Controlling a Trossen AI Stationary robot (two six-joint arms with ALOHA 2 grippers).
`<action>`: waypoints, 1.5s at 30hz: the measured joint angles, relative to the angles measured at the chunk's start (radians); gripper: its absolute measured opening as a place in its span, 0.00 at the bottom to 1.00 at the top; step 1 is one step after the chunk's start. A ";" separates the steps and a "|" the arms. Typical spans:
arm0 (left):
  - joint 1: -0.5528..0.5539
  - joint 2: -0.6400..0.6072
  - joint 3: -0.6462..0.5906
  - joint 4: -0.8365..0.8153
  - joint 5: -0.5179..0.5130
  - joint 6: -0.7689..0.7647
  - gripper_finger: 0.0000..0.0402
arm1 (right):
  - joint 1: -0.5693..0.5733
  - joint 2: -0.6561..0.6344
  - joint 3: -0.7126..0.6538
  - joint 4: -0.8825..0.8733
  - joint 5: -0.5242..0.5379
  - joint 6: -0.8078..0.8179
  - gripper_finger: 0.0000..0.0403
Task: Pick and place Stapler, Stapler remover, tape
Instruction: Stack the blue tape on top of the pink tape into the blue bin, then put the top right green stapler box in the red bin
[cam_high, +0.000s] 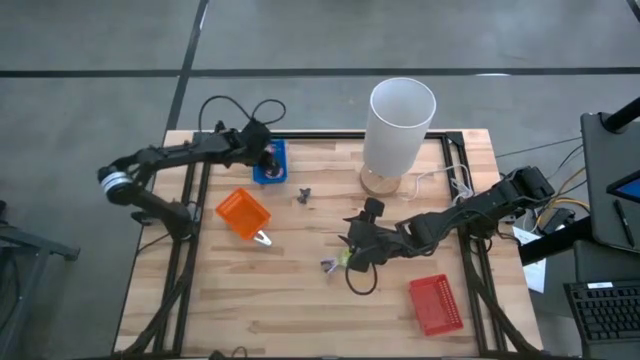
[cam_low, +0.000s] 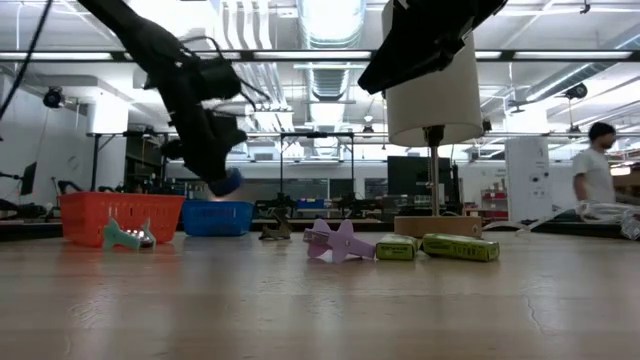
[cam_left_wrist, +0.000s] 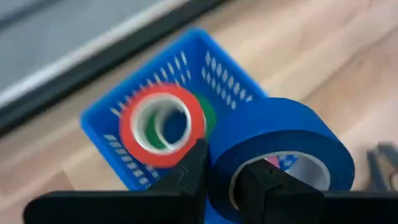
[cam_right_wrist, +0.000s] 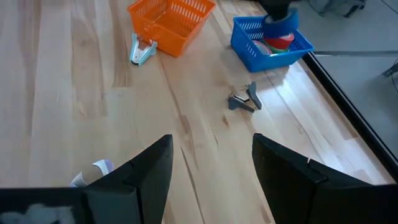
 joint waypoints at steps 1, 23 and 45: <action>0.000 0.023 0.012 -0.023 0.029 0.000 0.15 | 0.000 0.000 0.000 0.000 0.000 0.000 0.53; -0.005 0.170 0.100 -0.142 0.029 0.045 0.16 | 0.000 0.000 -0.006 0.000 -0.001 0.018 0.53; -0.064 0.008 0.116 -0.180 0.018 0.050 0.53 | 0.000 0.000 -0.020 0.001 -0.001 0.025 0.53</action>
